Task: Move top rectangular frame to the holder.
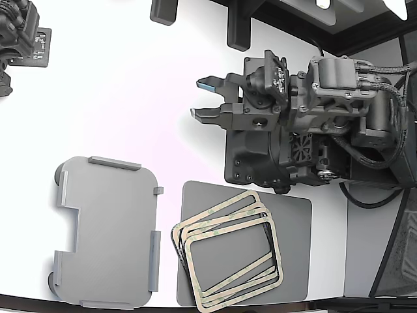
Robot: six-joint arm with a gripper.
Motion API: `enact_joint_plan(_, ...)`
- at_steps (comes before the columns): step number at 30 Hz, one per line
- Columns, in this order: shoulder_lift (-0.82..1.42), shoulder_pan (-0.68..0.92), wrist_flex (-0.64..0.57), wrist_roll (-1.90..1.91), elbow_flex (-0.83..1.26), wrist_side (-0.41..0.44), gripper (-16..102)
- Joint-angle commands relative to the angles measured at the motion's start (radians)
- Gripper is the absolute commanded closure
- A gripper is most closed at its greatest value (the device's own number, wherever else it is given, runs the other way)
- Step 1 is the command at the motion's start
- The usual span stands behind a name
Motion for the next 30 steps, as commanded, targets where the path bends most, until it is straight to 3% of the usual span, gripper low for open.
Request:
enact_joint_plan(1, -0.219, 0.112, -0.164, -0.037, -0.196, 0.086, -14)
enact_joint_plan(12, -0.278, 0.156, -0.135, -0.023, -0.245, 0.120, -14)
enact_joint_plan(21, -0.526, 0.561, 0.198, 0.275, -0.506, 0.334, -14)
enact_joint_plan(30, -0.836, 0.963, 0.457, 0.663, -0.765, 0.407, -14)
